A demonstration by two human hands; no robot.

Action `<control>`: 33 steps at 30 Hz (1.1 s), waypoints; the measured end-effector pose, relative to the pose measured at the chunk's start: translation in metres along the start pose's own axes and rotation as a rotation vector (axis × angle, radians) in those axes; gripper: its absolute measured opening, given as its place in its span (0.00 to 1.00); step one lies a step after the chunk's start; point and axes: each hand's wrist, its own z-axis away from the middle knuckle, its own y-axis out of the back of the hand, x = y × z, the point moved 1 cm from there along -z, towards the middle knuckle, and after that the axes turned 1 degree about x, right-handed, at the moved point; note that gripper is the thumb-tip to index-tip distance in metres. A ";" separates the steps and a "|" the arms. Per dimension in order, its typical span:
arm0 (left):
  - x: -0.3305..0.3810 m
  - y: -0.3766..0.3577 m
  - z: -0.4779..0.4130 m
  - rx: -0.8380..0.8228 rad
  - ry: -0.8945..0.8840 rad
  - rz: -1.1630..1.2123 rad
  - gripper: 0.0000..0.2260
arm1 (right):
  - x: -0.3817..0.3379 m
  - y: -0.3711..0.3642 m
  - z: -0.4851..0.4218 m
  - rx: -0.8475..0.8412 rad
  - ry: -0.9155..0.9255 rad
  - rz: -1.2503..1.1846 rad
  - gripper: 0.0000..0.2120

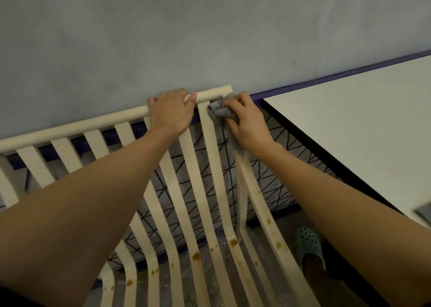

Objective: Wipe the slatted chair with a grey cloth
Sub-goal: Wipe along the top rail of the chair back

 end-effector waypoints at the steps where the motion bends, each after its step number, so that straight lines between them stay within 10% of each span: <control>1: 0.000 0.000 0.000 0.004 -0.003 0.000 0.19 | 0.000 0.001 0.001 -0.021 -0.002 0.013 0.12; 33: 0.002 0.000 0.002 0.030 0.021 0.039 0.18 | 0.012 -0.008 0.025 -0.011 -0.212 -0.132 0.06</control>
